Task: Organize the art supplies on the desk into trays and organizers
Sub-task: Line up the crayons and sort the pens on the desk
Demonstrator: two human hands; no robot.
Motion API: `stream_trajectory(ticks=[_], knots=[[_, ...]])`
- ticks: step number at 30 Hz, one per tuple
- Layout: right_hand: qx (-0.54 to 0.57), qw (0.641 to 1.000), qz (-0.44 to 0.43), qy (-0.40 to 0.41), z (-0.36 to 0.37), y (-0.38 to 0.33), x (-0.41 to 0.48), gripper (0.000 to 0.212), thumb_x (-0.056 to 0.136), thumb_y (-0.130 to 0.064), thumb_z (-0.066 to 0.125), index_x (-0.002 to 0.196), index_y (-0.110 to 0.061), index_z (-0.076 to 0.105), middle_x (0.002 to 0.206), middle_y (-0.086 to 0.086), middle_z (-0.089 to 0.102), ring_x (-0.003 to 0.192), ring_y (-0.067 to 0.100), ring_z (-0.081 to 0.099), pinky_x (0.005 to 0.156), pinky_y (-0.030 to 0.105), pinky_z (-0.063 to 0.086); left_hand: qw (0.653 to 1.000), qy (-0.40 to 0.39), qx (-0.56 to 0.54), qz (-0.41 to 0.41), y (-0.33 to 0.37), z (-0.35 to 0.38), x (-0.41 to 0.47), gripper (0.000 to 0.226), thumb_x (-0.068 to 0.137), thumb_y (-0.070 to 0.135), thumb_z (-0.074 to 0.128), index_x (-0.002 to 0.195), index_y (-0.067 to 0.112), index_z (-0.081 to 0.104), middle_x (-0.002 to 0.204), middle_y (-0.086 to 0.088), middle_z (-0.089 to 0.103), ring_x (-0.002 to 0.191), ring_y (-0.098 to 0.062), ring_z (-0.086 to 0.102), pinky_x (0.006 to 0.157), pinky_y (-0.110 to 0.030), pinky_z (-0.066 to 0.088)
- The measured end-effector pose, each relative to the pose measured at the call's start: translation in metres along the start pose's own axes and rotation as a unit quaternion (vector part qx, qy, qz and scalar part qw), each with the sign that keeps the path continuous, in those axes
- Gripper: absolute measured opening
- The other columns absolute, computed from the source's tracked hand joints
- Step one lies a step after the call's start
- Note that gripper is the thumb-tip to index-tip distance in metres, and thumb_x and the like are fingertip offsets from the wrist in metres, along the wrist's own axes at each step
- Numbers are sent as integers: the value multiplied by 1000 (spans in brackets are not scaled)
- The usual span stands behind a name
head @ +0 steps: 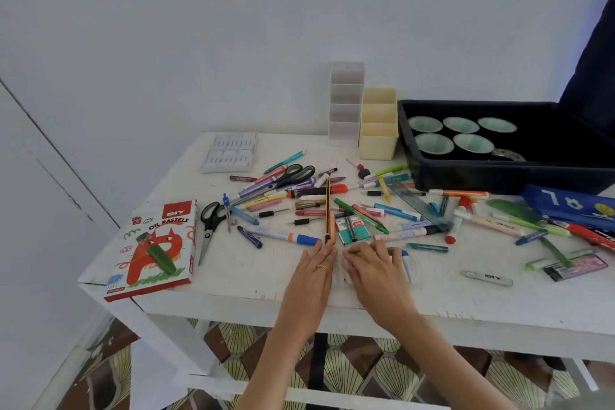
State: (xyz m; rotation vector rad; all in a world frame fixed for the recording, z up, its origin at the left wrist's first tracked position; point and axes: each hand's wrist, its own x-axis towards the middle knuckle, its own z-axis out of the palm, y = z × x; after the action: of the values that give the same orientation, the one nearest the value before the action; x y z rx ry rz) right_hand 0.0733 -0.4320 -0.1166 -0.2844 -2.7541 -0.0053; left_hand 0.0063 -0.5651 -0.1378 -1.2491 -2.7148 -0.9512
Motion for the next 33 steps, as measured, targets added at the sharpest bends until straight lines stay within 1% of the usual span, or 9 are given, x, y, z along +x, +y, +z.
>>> stream_trajectory(ticks=[6, 9, 13, 18, 22, 25, 28, 30, 33], knots=[[39, 998, 53, -7, 1, -1, -2, 36, 85, -43, 37, 92, -25, 68, 99, -5, 61, 92, 20, 51, 79, 38, 31, 999, 0, -42, -8, -2, 2, -2, 57, 95, 48, 13, 143, 22, 30, 150, 16, 19, 139, 8, 4, 116, -17, -1], [102, 991, 86, -12, 4, -2, 1, 29, 82, -43, 46, 94, -26, 65, 99, -5, 58, 94, 20, 51, 81, 40, 36, 997, -2, -73, -27, -1, 1, -2, 43, 101, 32, 28, 143, 24, 32, 150, 18, 21, 138, 11, 6, 117, -17, 1], [128, 986, 103, -21, 4, -1, 7, 25, 82, -41, 56, 100, -27, 65, 107, -2, 53, 102, 23, 47, 84, 40, 29, 995, 1, -92, -37, 0, 1, -2, 43, 100, 30, 30, 142, 23, 34, 150, 15, 26, 138, 10, 9, 116, -16, 1], [153, 984, 77, -40, 2, 4, 7, 28, 91, -44, 50, 113, -32, 61, 118, -4, 48, 114, 20, 39, 91, 38, 22, 988, -8, -142, -64, 4, -5, -2, 44, 97, 38, 31, 139, 26, 38, 149, 15, 30, 133, 18, 12, 114, -11, 2], [237, 967, 82, 41, -2, 16, 3, 27, 88, -50, 49, 103, -34, 64, 107, -8, 50, 104, 10, 43, 83, 28, 19, 961, 8, -254, -107, 10, -18, -2, 36, 93, 44, 38, 128, 44, 43, 146, 17, 35, 133, 14, 20, 114, -18, 15], [312, 939, 128, 68, -7, 27, 5, 23, 91, -43, 50, 103, -29, 63, 102, -10, 50, 98, 8, 47, 84, 28, 25, 961, 46, -256, -98, 23, -28, 6, 29, 96, 35, 41, 122, 47, 47, 139, 22, 40, 132, 13, 25, 106, -5, 17], [371, 912, 164, 58, -6, 40, 15, 10, 92, -29, 54, 100, -29, 60, 98, -13, 53, 93, 7, 50, 90, 39, 41, 965, 72, -236, -87, 33, -35, 24, 33, 99, 27, 40, 129, 27, 53, 135, 20, 46, 127, 11, 35, 98, 4, 19], [384, 907, 165, 53, -6, 51, 28, 8, 93, -25, 54, 97, -29, 60, 95, -12, 56, 91, 7, 51, 87, 39, 45, 968, 81, -226, -75, 36, -34, 43, 32, 99, 27, 41, 127, 27, 54, 133, 15, 51, 126, 6, 39, 102, -4, 27], [409, 894, 179, 27, -8, 62, 44, 10, 93, -19, 54, 96, -25, 61, 91, -11, 57, 89, 10, 54, 79, 27, 47, 970, 104, -203, -79, 34, -31, 68, 30, 97, 19, 45, 124, 25, 57, 127, 11, 55, 121, 1, 44, 105, -22, 37]])
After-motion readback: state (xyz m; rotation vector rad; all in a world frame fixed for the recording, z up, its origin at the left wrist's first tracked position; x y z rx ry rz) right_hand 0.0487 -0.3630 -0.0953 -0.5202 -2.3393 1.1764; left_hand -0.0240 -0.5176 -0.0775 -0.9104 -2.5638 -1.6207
